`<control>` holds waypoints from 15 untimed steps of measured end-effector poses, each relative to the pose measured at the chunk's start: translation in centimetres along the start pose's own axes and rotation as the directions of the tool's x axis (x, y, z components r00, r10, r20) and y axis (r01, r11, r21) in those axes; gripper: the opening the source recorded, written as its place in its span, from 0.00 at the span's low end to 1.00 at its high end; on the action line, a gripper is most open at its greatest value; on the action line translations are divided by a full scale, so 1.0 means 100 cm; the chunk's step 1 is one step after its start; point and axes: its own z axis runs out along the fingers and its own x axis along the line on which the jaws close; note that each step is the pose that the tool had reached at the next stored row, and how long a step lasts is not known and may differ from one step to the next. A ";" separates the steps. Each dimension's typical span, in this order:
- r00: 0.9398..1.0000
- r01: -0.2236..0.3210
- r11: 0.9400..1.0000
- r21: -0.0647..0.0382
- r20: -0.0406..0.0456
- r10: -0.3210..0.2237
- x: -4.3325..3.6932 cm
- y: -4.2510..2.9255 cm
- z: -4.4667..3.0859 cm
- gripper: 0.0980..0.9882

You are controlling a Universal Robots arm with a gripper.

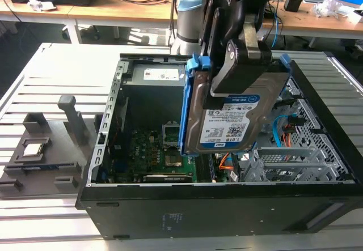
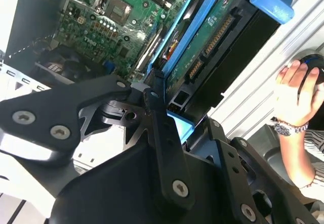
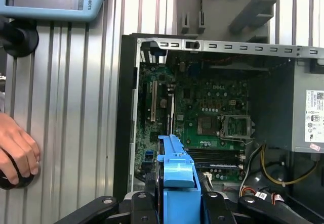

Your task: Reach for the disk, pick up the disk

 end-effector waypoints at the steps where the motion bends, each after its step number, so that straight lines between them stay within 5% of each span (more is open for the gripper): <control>1: 1.000 0.000 1.000 0.000 0.000 0.000 0.0002 -0.0045 -0.0002 0.30; 15: 1.000 0.000 1.000 0.000 -0.005 0.000 0.0023 -0.0585 -0.0028 0.30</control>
